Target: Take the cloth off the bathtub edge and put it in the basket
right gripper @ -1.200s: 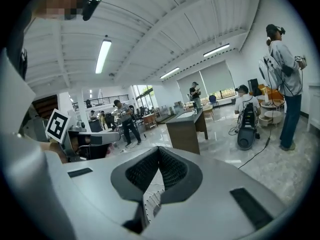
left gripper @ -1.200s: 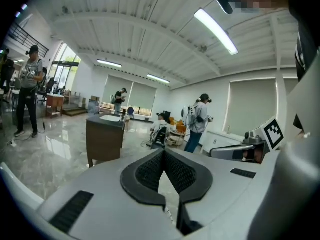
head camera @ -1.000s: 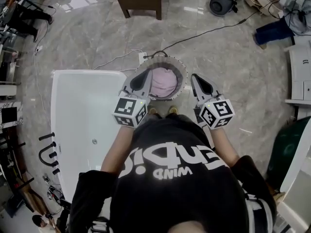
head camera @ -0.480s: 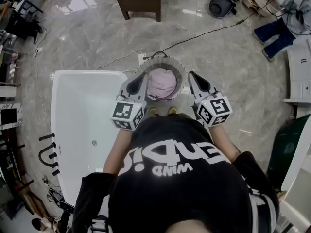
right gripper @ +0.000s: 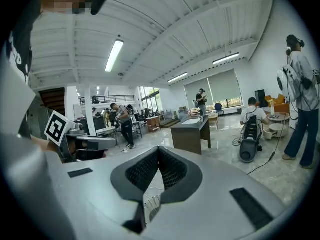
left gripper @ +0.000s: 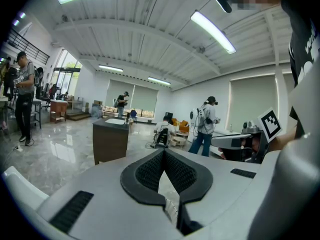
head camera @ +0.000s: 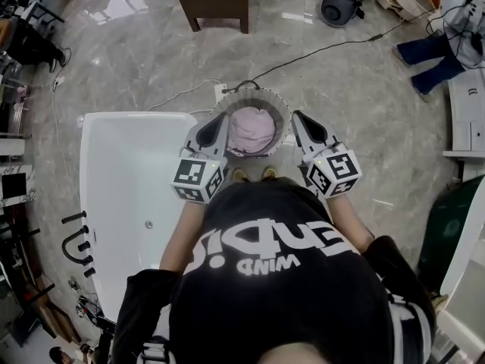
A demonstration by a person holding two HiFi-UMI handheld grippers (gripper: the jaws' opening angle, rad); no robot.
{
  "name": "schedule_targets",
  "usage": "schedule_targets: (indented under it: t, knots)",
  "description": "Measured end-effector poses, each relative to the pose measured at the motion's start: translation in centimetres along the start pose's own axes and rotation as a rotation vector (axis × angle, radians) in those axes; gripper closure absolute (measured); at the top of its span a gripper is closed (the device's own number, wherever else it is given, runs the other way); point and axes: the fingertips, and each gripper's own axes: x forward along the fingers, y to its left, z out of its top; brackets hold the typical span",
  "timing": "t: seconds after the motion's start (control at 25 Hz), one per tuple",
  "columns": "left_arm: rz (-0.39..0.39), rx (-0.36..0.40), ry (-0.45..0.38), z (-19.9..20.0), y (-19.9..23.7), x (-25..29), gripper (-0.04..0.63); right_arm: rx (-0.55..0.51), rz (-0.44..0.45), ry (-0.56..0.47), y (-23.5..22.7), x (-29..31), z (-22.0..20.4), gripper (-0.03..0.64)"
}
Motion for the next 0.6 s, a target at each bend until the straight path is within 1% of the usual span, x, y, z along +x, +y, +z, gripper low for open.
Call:
schedule_targets:
  t: [0.4, 0.6]
  knots:
    - [0.006, -0.005, 0.009, -0.25, -0.07, 0.13, 0.581, 0.000, 0.011, 0.016, -0.10, -0.02, -0.43, 0.604]
    - [-0.005, -0.001, 0.011, -0.18, -0.34, 0.28, 0.581, 0.000, 0.014, 0.017, -0.15, 0.13, -0.38, 0.604]
